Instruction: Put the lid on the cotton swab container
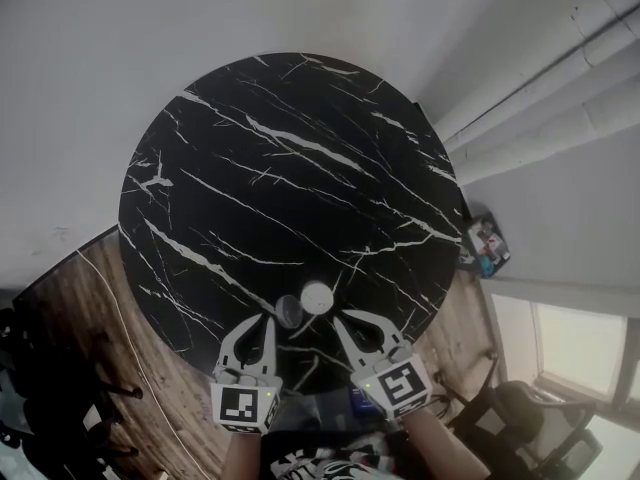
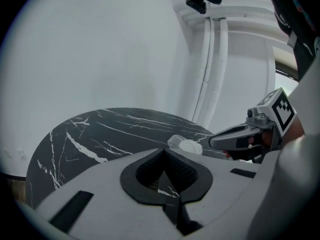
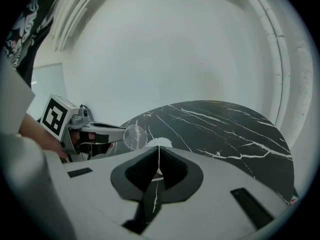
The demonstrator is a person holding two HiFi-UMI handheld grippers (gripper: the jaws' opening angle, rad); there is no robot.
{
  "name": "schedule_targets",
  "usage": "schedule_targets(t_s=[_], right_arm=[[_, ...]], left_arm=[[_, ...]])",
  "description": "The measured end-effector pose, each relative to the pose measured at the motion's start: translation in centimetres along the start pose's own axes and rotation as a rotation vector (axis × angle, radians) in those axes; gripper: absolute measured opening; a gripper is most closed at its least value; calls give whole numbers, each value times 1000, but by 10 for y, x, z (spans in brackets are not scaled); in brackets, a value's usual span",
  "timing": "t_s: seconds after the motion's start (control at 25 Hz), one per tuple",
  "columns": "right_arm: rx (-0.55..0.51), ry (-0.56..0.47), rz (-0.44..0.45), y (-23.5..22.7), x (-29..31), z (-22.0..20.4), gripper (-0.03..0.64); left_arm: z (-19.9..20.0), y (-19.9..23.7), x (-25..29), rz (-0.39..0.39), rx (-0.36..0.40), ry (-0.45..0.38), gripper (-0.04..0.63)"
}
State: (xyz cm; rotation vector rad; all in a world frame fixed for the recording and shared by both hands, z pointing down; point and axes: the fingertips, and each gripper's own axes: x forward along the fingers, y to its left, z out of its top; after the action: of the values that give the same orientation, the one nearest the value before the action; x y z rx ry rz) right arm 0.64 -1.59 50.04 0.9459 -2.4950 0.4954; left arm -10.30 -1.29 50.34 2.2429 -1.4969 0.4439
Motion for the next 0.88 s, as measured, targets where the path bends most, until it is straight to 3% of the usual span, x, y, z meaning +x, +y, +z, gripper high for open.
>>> schedule_targets(t_s=[0.88], right_arm=[[4, -32, -1, -6, 0, 9, 17]], left_arm=[[14, -15, 11, -32, 8, -29, 12]])
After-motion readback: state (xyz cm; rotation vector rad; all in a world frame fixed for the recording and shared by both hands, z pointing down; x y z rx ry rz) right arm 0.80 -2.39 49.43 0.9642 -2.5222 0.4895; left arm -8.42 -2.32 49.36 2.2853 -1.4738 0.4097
